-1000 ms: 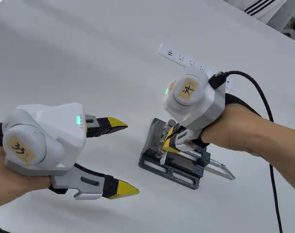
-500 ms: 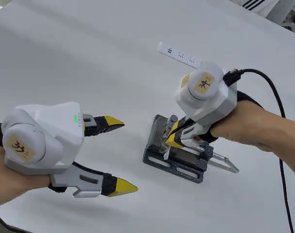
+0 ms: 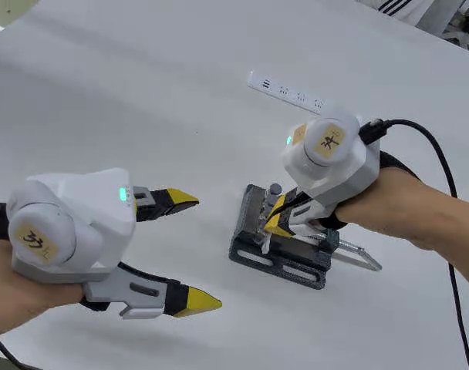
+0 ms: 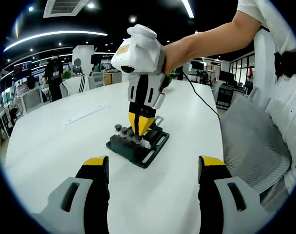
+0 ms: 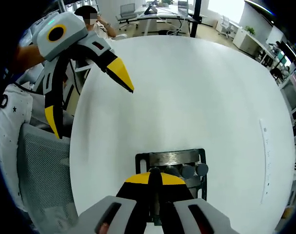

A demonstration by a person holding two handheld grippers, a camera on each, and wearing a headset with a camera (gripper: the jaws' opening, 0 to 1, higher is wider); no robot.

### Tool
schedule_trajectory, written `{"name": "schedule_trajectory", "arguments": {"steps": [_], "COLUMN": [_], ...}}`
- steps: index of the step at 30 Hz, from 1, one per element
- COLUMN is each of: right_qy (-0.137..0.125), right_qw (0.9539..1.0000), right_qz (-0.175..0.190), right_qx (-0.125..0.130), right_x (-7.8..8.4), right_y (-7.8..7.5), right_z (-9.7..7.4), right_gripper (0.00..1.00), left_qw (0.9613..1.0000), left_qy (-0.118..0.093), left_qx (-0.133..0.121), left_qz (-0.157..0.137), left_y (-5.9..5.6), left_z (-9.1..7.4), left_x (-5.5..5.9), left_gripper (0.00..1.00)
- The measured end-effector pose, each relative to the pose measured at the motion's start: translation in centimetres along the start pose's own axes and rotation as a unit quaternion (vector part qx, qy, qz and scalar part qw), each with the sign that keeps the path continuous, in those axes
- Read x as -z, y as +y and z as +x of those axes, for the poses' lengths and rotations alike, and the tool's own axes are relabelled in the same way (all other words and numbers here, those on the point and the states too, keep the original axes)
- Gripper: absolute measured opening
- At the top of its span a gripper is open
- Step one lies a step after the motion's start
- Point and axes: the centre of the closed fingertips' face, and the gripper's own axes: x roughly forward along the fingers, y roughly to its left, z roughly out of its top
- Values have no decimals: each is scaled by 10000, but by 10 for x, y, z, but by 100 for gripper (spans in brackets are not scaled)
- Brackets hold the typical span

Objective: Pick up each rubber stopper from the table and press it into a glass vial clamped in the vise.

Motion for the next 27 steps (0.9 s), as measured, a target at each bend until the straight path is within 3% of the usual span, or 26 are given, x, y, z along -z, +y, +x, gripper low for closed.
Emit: {"name": "schedule_trajectory", "arguments": {"steps": [15, 20, 27], "right_qy": [-421, -731, -1196], "right_qw": [9982, 9949, 9853], "right_qz": [268, 553, 1032], "right_qx": [333, 424, 655], "right_x": [12, 20, 41], "right_y": [-1, 5, 9], "right_z": [-33, -44, -57], "right_gripper": [9, 15, 23], "left_qw": [10000, 10000, 10000], "left_qy": [10, 28, 10], "left_qx": [20, -14, -66], "left_qz": [41, 45, -45], "left_y": [-2, 0, 2], "left_z": [-2, -4, -9], "left_x": [-4, -5, -6], "left_gripper": [79, 83, 86]}}
